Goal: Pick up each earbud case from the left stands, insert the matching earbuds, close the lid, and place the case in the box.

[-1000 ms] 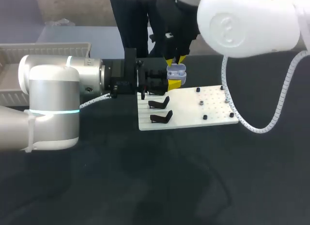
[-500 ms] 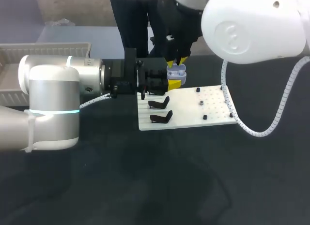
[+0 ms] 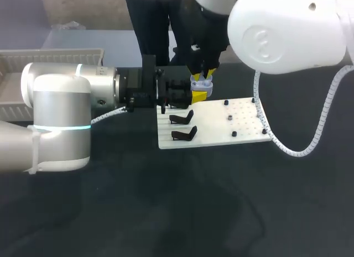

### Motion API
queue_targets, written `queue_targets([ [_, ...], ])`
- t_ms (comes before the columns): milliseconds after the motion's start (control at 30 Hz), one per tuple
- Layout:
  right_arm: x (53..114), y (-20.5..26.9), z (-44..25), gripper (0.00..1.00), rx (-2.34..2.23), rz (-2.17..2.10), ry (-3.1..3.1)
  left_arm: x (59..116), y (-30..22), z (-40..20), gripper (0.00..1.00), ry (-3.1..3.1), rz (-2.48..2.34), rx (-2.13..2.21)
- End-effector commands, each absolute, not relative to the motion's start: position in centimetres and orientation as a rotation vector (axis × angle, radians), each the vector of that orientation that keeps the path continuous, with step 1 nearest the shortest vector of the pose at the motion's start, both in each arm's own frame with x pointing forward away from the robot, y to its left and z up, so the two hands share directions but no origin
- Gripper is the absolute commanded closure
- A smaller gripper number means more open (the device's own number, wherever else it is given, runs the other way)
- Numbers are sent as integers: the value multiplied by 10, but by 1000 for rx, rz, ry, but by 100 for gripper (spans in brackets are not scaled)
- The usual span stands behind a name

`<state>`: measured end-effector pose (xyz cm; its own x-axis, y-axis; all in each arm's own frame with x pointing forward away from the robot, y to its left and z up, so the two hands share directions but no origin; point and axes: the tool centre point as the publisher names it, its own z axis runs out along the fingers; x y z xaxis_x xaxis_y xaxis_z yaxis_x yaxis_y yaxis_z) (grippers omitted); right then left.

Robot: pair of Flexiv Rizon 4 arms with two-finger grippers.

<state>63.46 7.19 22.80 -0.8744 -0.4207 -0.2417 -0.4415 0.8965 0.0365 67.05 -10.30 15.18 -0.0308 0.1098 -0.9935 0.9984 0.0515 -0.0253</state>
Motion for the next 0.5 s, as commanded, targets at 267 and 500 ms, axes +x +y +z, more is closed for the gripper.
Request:
queue_targets([
  [267,647,75,222,100,-674,129,2855,669,-103,150,100,1329,-1132,1231],
  [500,654,75,216,100,-669,159,2861,669,-103,150,100,1329,-1132,1231],
])
